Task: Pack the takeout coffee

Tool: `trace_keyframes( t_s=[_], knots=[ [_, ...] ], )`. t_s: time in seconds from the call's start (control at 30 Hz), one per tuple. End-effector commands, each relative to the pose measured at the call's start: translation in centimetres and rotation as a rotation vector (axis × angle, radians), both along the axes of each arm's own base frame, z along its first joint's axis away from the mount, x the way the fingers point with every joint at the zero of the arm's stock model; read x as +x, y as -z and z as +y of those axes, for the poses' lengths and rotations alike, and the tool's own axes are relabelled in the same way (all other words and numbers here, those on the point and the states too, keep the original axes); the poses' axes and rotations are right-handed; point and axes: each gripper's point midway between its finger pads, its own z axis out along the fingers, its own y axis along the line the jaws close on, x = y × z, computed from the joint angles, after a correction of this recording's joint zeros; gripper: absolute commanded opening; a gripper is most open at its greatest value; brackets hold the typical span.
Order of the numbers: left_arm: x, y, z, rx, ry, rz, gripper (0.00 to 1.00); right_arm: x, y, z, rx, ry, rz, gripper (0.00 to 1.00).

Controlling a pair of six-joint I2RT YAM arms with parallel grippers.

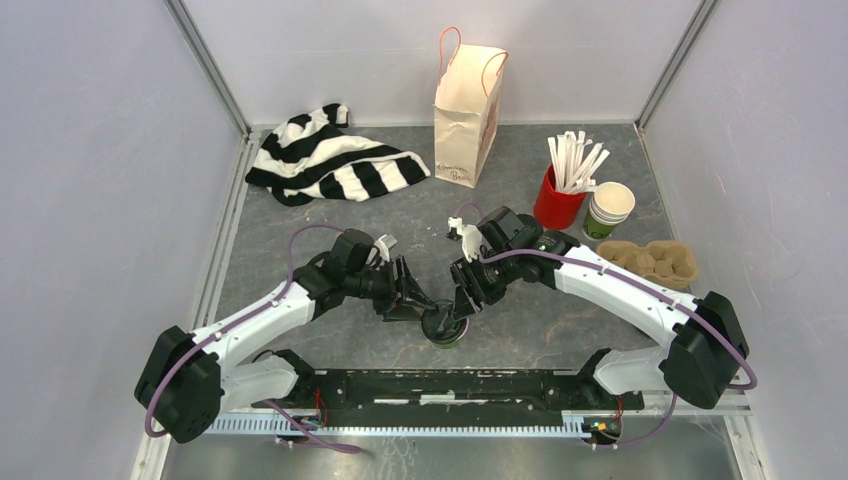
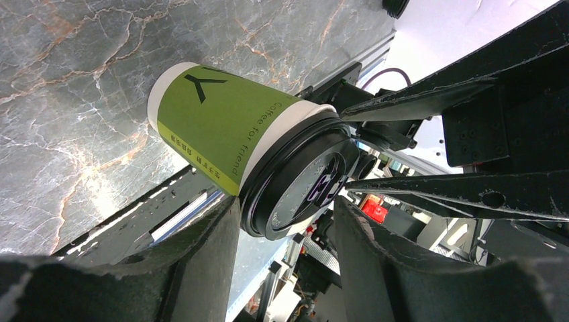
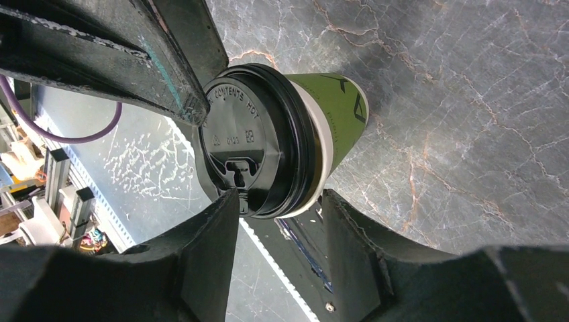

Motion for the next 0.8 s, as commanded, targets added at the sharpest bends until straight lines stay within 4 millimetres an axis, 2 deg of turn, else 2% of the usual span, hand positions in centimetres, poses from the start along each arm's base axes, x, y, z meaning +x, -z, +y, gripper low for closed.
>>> trace_keyframes(
  t_s=[0.0,0.27,0.57,0.77],
  knots=[
    [0.1,-2.2,-0.6,-0.044,0.027,-0.036,0.6,0.3,-0.3,-0.4,-0.012,0.012,-0.037,0.53],
    [0.1,-2.4,-0.6,-0.036,0.03,-0.039,0.6,0.7,-0.4,-0.5,-0.018,0.027,-0.057,0.43],
    [-0.4,-2.1,0.0,-0.004,0.034,-0.031,0.68,0.9,-0.8,-0.6,-0.015,0.039,-0.072,0.4],
    [-1.0,-1.5,0.0,0.004,0.058,-0.005,0.63,0.7,-0.6,-0.5,-0.011,0.031,-0.063,0.4]
  ],
)
